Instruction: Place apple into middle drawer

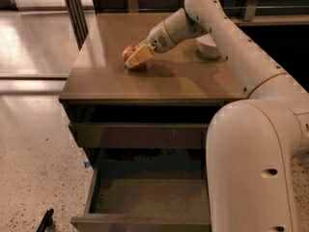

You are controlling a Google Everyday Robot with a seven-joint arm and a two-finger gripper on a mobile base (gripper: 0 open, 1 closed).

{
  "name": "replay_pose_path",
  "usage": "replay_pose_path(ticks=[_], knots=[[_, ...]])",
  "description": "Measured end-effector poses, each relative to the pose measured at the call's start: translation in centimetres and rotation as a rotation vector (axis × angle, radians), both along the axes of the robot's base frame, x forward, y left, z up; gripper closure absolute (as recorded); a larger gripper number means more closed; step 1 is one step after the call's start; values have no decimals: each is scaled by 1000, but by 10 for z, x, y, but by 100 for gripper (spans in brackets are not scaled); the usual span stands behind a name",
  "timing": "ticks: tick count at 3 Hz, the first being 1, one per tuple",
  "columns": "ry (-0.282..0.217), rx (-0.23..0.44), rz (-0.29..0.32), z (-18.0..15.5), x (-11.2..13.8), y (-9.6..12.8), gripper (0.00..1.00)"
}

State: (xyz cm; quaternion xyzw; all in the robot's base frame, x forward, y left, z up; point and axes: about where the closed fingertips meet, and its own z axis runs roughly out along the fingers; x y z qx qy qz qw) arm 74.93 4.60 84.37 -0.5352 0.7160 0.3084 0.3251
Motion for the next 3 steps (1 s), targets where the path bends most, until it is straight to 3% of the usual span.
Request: replay_pose_path(ticks=[2, 3], knots=[[0, 0, 0, 0, 0, 0, 87], [-13, -6, -35, 5, -10, -20, 100]])
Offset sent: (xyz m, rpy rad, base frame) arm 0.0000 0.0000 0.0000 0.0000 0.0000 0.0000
